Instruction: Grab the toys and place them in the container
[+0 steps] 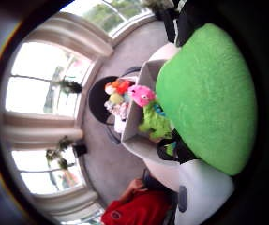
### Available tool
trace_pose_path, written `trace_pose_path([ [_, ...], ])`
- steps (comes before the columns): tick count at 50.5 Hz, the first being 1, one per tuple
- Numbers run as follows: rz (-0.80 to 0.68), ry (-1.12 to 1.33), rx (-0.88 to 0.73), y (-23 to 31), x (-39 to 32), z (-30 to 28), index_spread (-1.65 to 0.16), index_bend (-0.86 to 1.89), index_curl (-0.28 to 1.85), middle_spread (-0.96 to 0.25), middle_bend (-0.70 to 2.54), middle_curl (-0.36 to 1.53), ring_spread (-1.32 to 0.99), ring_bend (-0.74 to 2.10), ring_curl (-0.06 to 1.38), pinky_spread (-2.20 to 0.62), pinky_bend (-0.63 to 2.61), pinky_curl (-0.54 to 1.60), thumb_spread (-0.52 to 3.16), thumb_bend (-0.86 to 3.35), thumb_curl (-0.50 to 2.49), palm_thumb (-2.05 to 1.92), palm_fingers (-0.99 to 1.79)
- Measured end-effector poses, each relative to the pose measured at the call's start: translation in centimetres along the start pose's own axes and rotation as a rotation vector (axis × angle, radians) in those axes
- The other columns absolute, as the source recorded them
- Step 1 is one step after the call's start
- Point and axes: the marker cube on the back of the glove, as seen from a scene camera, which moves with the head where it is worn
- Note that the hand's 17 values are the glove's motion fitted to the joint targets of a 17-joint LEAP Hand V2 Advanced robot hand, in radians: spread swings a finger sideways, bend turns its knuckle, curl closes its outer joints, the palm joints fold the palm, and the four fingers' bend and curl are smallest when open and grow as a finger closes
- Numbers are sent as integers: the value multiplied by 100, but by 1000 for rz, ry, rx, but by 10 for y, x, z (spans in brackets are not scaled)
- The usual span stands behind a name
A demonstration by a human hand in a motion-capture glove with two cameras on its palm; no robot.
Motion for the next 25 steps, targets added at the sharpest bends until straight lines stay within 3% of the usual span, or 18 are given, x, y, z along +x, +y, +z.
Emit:
trace_pose_path([
  [4,-43,-167,-35,-25,-1,-4,-54,12,97,-51,39,84,-53,94,54,-28,132,39,68,2,104,70,34],
  [8,-430,63,23,-20,6,10,-53,11,92,-47,35,82,-50,97,53,-26,130,38,80,-2,103,61,30],
  [10,-508,117,31,-22,15,14,-53,11,90,-46,33,81,-48,97,53,-25,130,38,86,-2,102,58,28],
  [16,-132,-160,-5,-25,-29,7,-52,13,85,-42,31,78,-45,97,52,-23,128,37,100,0,100,52,28],
  [23,-51,-318,-9,-34,-20,0,-51,13,80,-40,32,77,-43,97,50,-23,126,35,112,2,98,52,31],
  [25,-96,-303,3,-33,-19,0,-51,13,79,-40,32,76,-43,98,50,-22,125,35,114,3,97,53,31],
])
